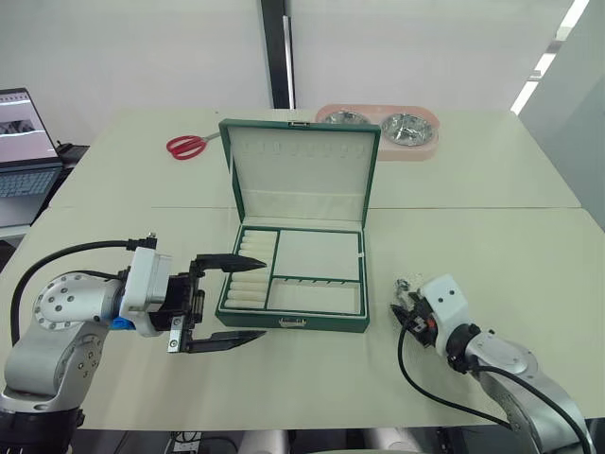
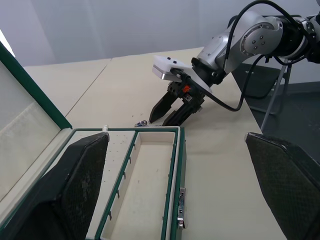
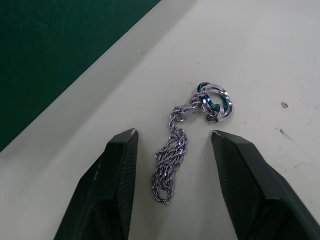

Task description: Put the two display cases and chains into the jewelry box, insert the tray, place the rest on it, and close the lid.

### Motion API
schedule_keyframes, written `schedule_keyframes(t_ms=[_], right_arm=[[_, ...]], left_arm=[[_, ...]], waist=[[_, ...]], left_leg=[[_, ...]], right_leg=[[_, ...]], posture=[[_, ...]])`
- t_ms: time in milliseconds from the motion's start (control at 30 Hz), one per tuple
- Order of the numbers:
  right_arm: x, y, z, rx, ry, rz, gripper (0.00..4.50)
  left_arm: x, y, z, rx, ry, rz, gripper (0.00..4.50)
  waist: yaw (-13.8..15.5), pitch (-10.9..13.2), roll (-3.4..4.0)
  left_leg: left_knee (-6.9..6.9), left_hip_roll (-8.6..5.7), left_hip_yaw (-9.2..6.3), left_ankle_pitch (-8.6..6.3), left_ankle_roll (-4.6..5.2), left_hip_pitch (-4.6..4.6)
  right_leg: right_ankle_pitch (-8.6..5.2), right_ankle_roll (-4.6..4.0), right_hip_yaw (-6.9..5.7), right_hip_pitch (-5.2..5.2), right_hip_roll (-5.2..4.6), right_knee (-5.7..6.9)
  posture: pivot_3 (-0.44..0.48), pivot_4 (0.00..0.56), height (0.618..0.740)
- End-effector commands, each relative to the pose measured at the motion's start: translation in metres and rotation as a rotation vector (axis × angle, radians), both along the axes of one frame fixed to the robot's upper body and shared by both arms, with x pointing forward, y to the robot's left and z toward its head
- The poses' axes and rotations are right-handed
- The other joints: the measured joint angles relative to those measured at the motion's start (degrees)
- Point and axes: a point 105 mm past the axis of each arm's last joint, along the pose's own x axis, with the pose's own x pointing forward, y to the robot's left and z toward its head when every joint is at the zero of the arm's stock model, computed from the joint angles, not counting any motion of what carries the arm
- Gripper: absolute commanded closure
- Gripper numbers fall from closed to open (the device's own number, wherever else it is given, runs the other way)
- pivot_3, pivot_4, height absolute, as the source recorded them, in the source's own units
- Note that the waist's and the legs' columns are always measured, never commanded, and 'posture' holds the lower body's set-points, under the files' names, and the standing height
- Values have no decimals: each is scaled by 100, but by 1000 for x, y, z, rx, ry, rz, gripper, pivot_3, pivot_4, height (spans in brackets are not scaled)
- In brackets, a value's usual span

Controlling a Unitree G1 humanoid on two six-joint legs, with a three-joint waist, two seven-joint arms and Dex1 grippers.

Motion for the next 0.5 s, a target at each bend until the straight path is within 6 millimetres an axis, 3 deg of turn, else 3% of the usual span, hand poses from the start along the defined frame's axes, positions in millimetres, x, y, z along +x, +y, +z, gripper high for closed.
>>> schedule_keyframes(t_ms=[33, 267, 500], right_arm=[[-6, -2, -13, -37, 69, -10, 2932], [-3, -1, -10, -56, 55, -14, 4479], [4, 1, 7, -58, -49, 22, 4494]], left_arm=[[0, -4, 4, -9, -22, -22, 0], [2, -7, 5, -13, -21, -23, 0], [5, -10, 7, -16, -24, -20, 0]], waist=[[2, -4, -4], [6, -10, -8], [2, -9, -7]], left_leg=[[0, 0, 0, 0, 0, 0], [-1, -1, -1, 0, 0, 0], [-2, -1, 1, 0, 0, 1]], right_leg=[[0, 0, 0, 0, 0, 0], [0, 0, 0, 1, 0, -1], [0, 0, 0, 0, 0, -1]], posture=[[0, 150, 740], [0, 150, 740], [0, 150, 740]])
